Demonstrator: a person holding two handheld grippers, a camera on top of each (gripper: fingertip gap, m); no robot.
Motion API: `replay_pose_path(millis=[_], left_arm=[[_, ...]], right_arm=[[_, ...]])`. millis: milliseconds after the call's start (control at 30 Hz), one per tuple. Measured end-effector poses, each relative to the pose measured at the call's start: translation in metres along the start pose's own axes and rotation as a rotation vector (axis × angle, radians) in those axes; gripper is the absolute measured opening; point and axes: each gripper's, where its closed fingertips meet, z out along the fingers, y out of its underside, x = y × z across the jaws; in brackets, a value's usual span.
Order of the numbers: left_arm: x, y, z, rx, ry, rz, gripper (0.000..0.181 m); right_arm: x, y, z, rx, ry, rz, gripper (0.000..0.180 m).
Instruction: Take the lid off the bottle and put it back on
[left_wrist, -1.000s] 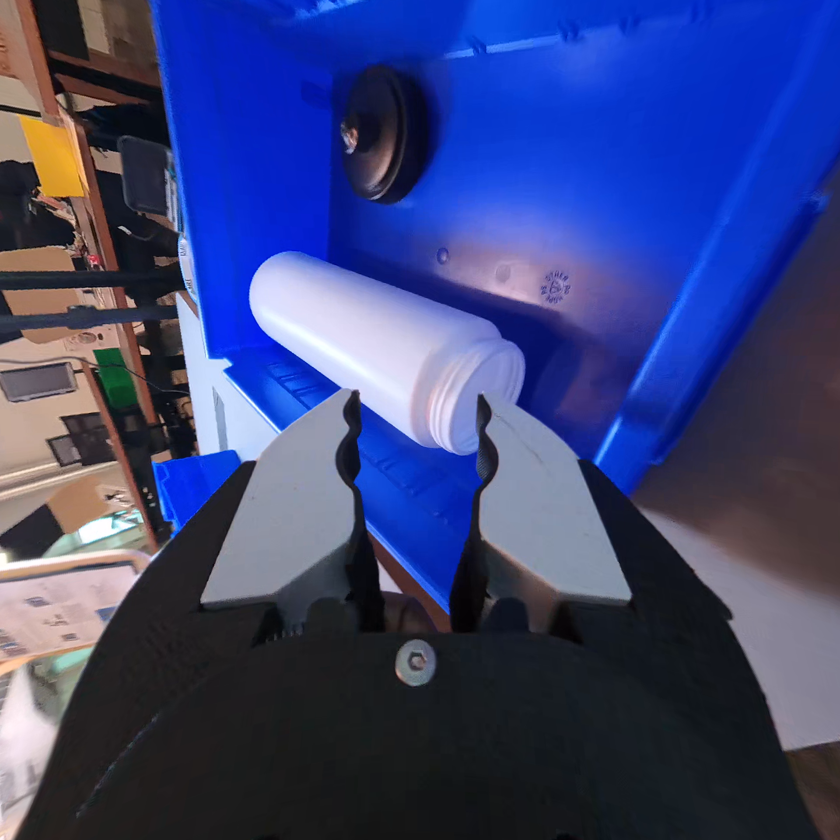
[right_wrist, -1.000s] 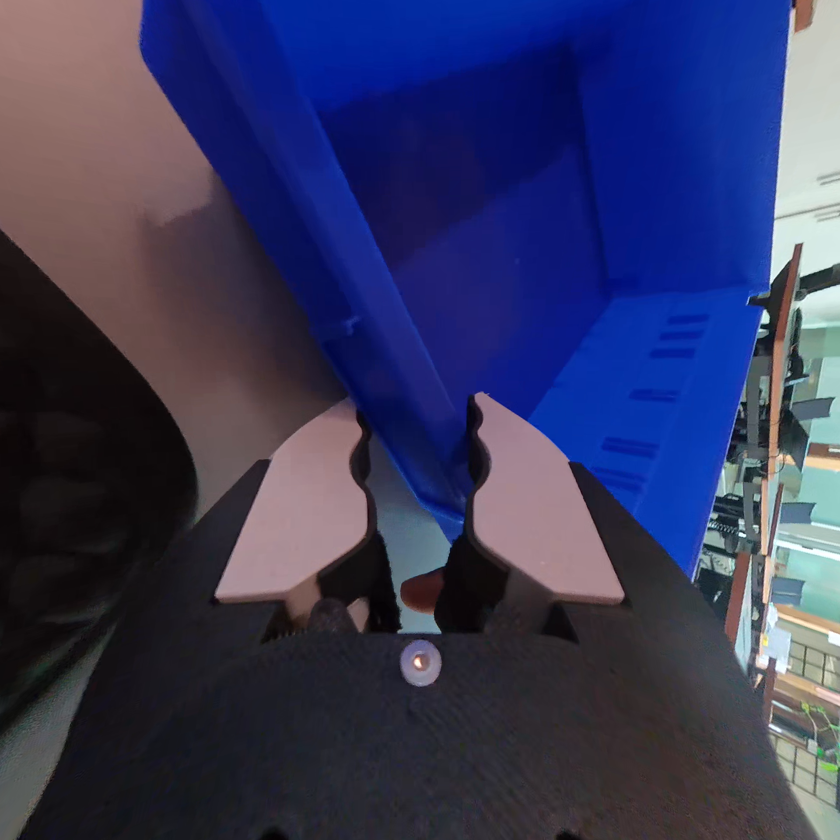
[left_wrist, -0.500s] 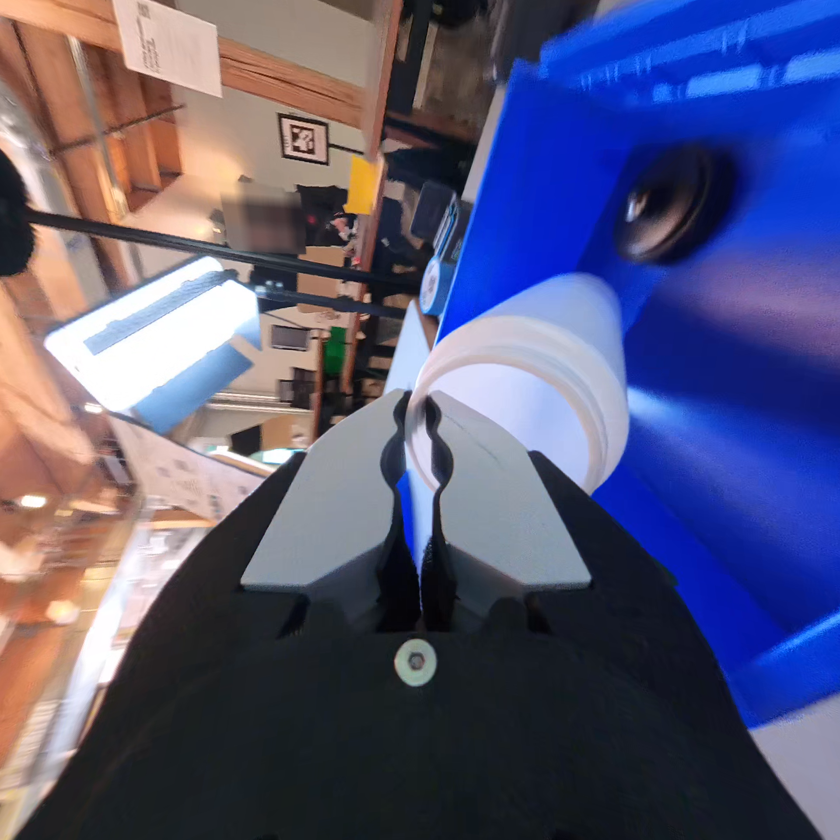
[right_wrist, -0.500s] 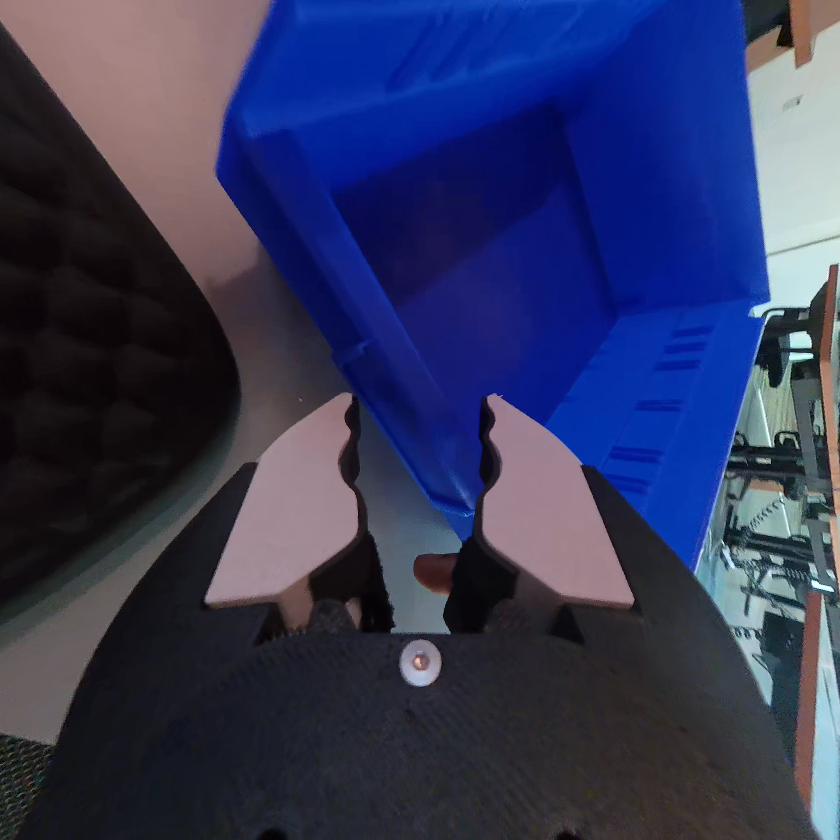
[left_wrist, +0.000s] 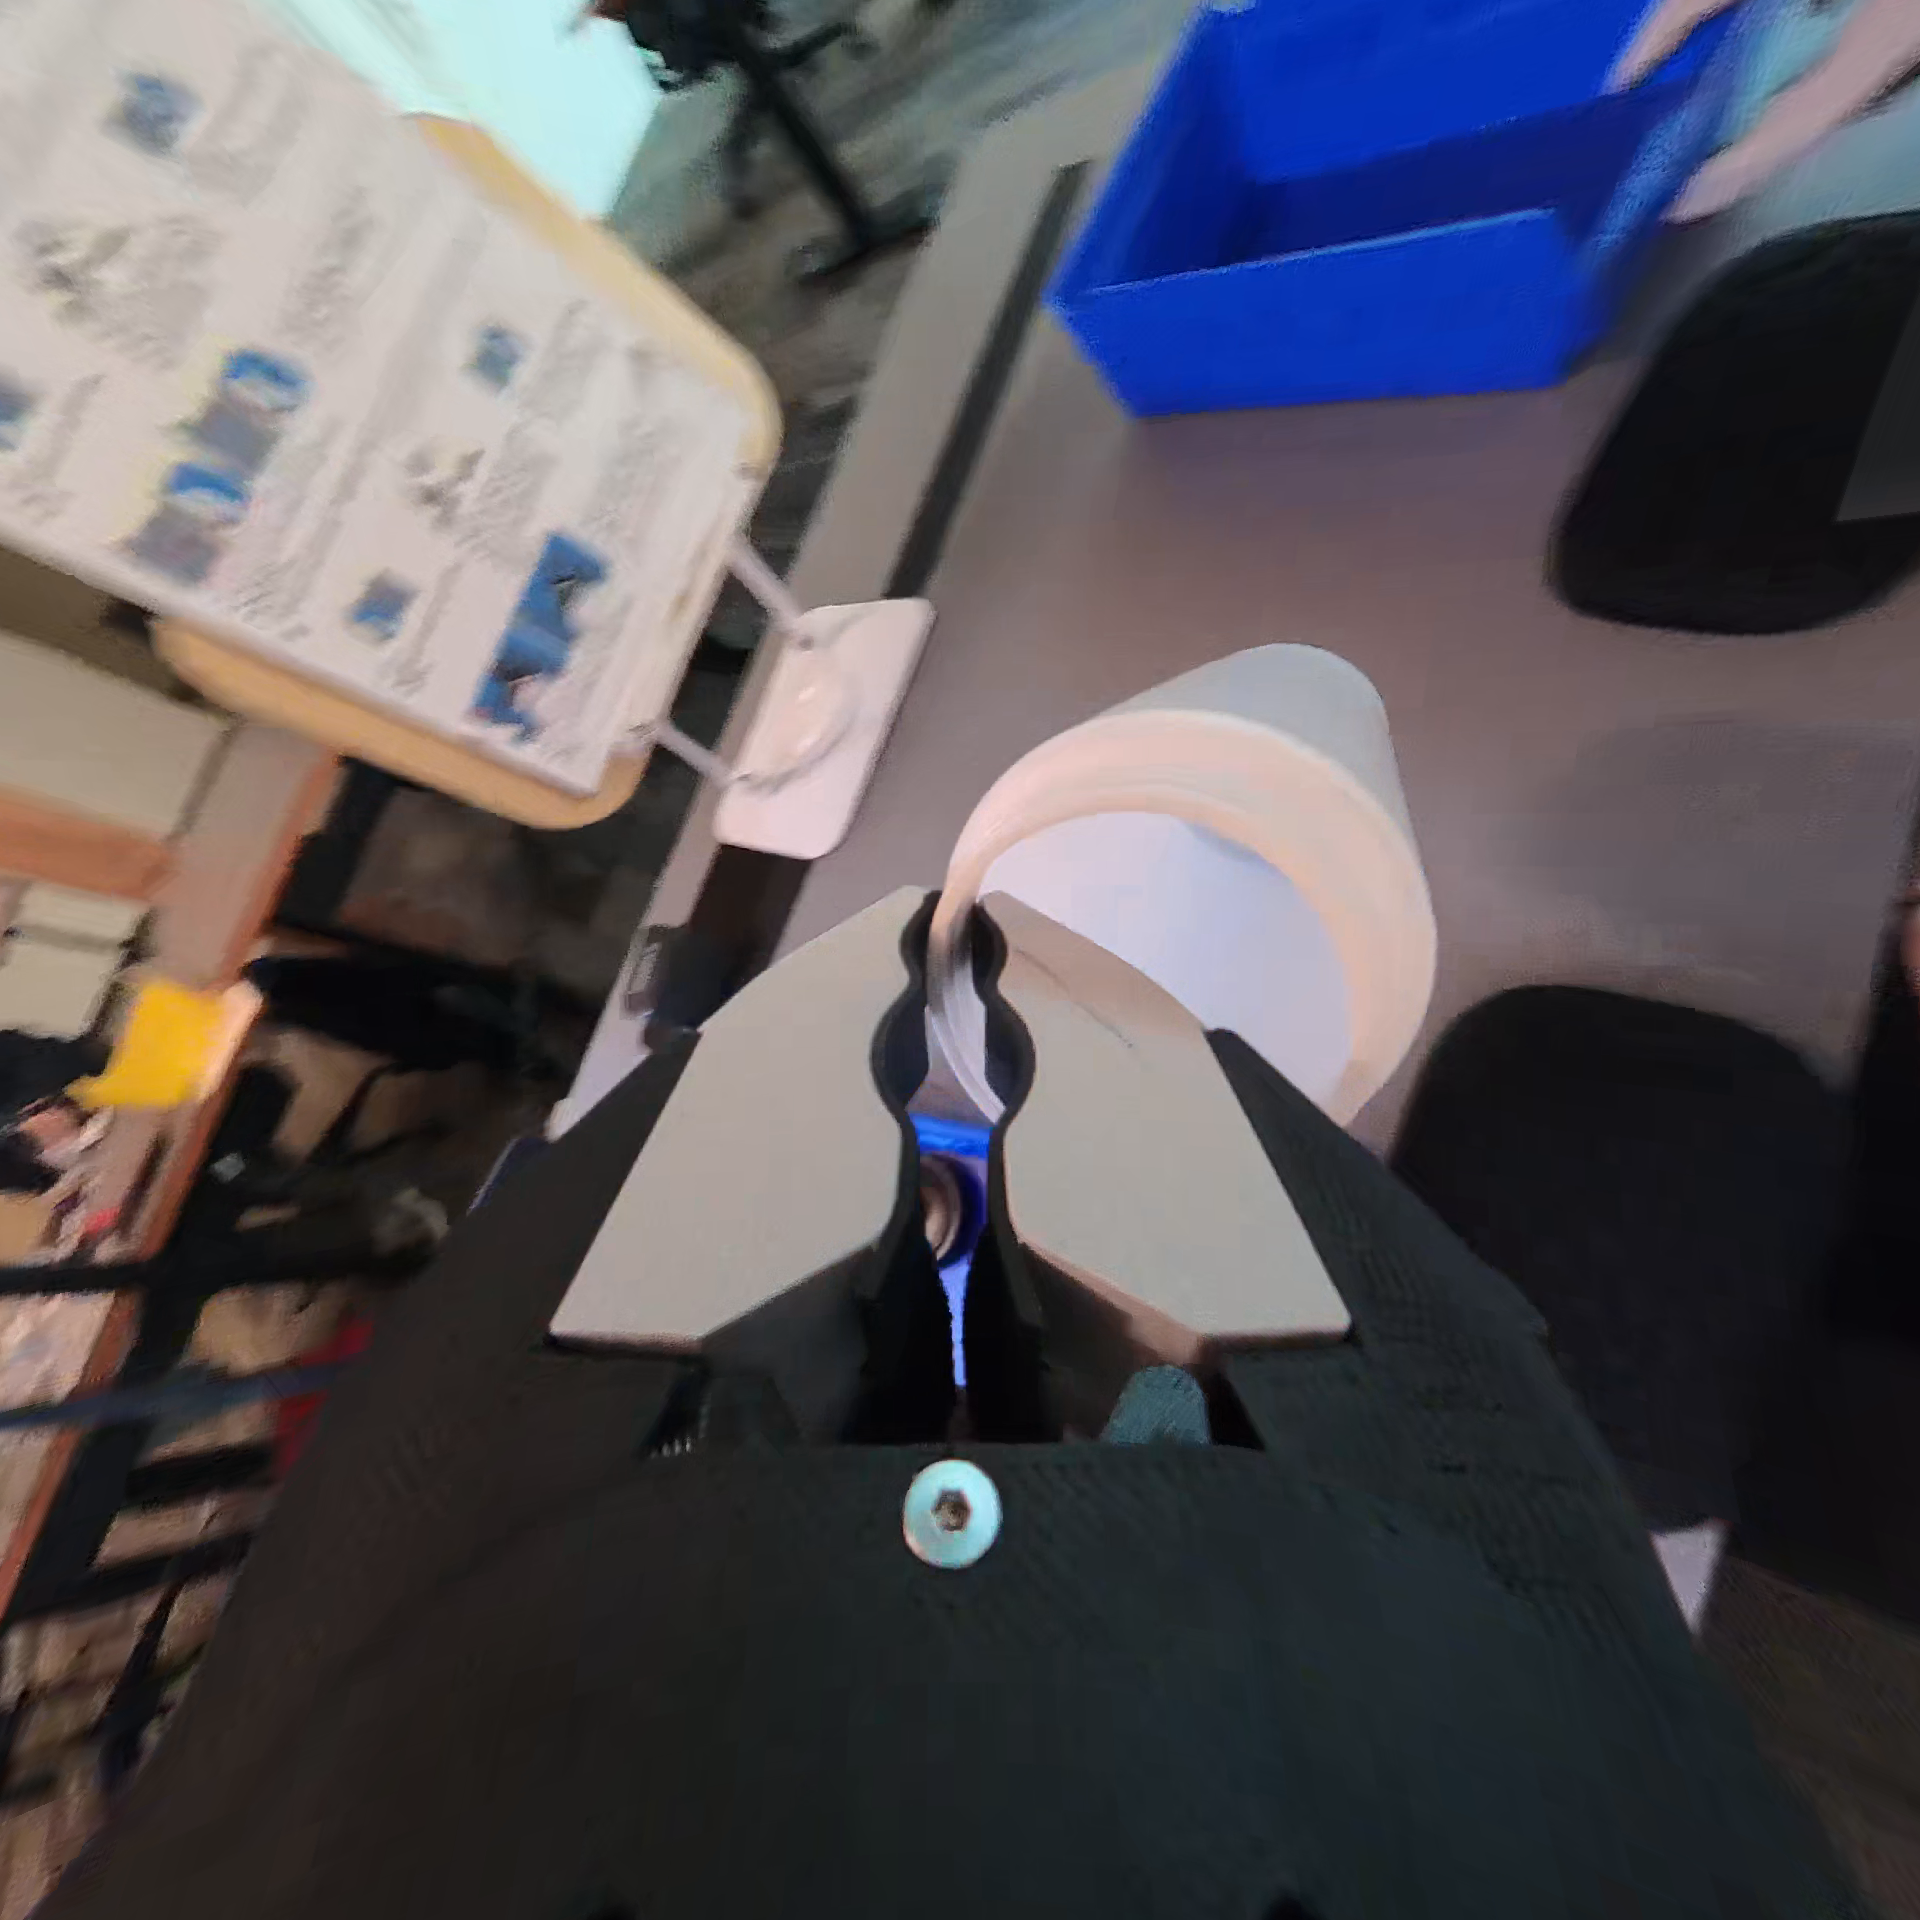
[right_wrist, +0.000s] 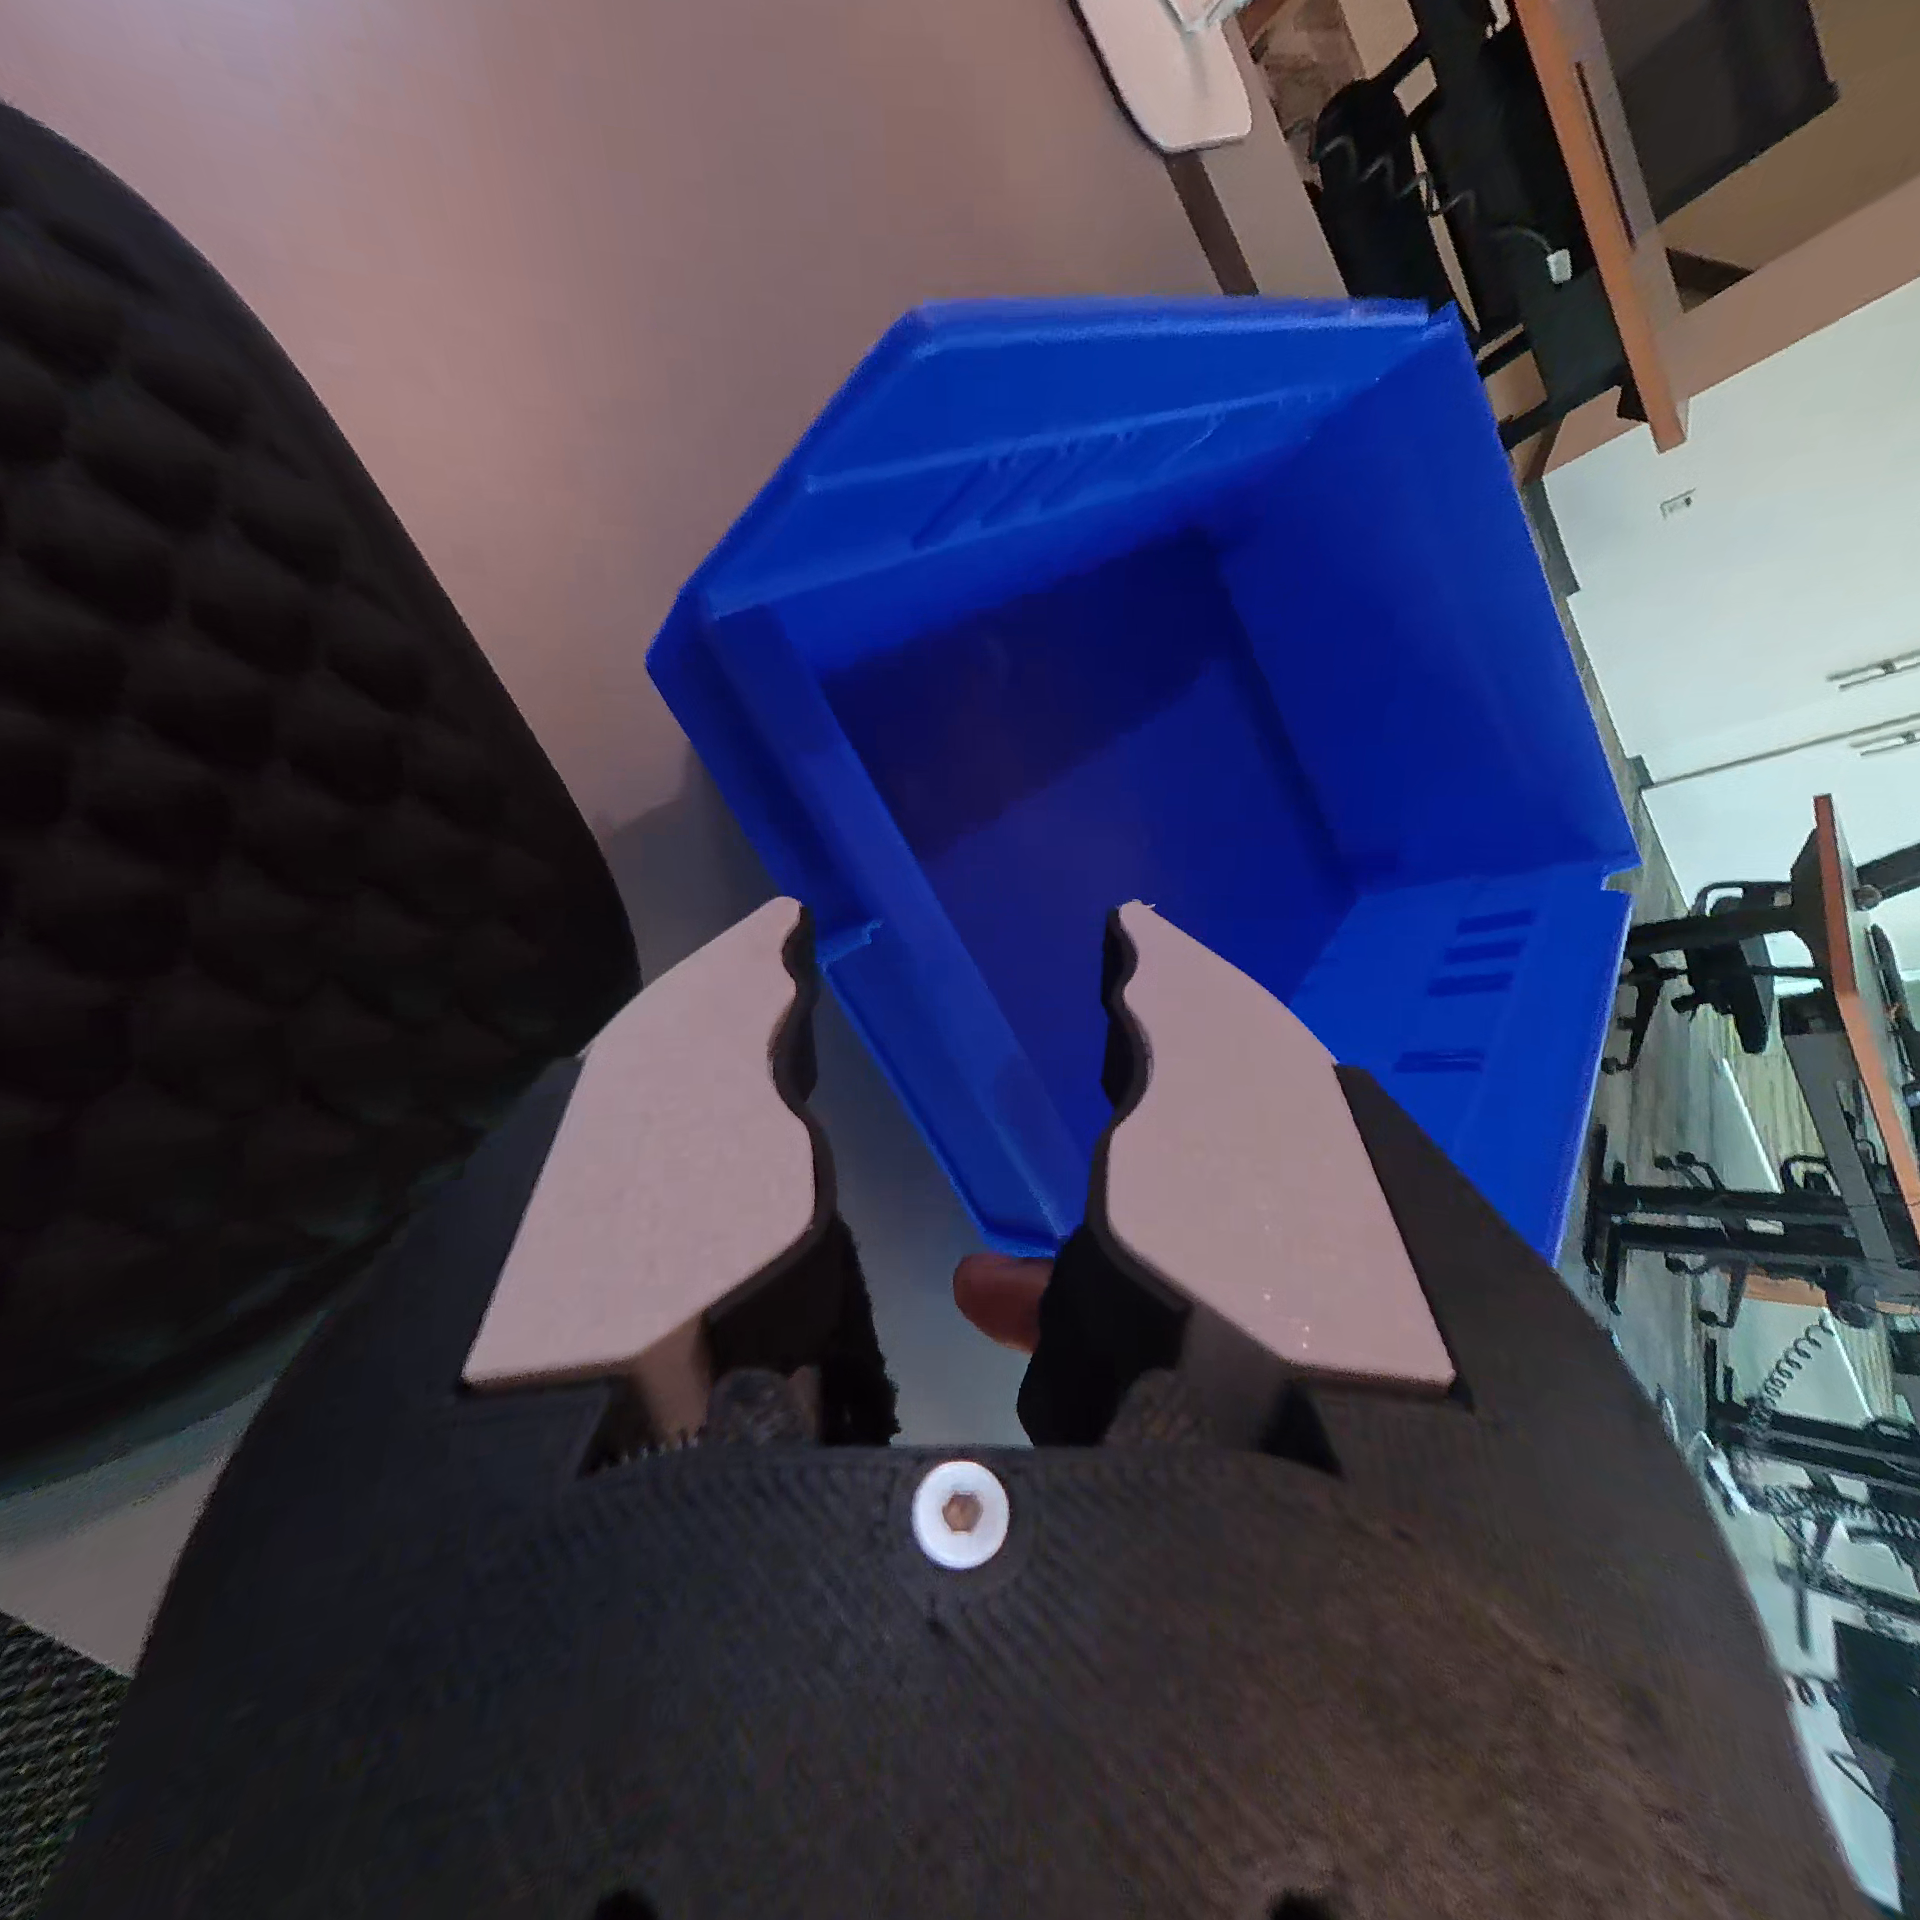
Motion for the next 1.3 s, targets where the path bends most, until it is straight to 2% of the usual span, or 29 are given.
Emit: replay_pose_path(millis=[167,267,400,533,633,700,767,867,933,1000,1067,1100,1133,1233,1300], left_arm=[[0.057,-0.011,0.066,-0.207,0.329,0.096,0.005],[0.080,-0.001,0.105,-0.356,0.432,0.168,0.005],[0.100,0.000,0.140,-0.461,0.531,0.231,0.006],[0.100,-0.010,0.159,-0.464,0.555,0.240,0.006],[0.095,-0.011,0.163,-0.467,0.551,0.226,0.021],[0.087,-0.014,0.159,-0.439,0.531,0.193,0.041],[0.075,-0.018,0.150,-0.391,0.497,0.153,0.049],[0.042,-0.028,0.126,-0.238,0.381,0.039,0.060],[0.003,-0.027,0.109,-0.101,0.198,-0.073,0.061],[-0.053,0.000,0.092,-0.024,-0.109,-0.193,0.061],[-0.102,0.060,0.074,-0.061,-0.417,-0.311,0.061],[-0.112,0.096,0.071,-0.112,-0.490,-0.371,0.065],[-0.111,0.133,0.075,-0.167,-0.486,-0.446,0.074],[-0.076,0.226,0.111,-0.305,-0.292,-0.725,0.108],[-0.053,0.268,0.132,-0.390,-0.217,-0.783,0.114]], right_arm=[[-0.009,-0.019,-0.002,0.117,-0.062,0.020,0.054],[-0.016,-0.021,-0.002,0.135,-0.108,0.033,0.054],[-0.017,-0.018,-0.001,0.129,-0.116,0.037,0.054],[-0.017,-0.016,-0.002,0.131,-0.117,0.042,0.055],[-0.015,-0.015,-0.003,0.133,-0.112,0.046,0.055],[-0.015,-0.015,-0.005,0.141,-0.109,0.050,0.055],[-0.013,-0.014,-0.005,0.143,-0.103,0.055,0.055],[-0.012,-0.012,-0.005,0.138,-0.101,0.059,0.055],[-0.013,-0.013,-0.005,0.140,-0.102,0.059,0.055],[-0.014,-0.014,-0.003,0.137,-0.106,0.055,0.055],[-0.016,-0.017,-0.002,0.133,-0.112,0.043,0.055],[-0.017,-0.019,-0.002,0.134,-0.115,0.037,0.055],[-0.018,-0.021,-0.001,0.134,-0.119,0.032,0.055],[-0.018,-0.026,-0.001,0.135,-0.123,0.021,0.055],[-0.018,-0.027,-0.001,0.129,-0.125,0.019,0.055]])
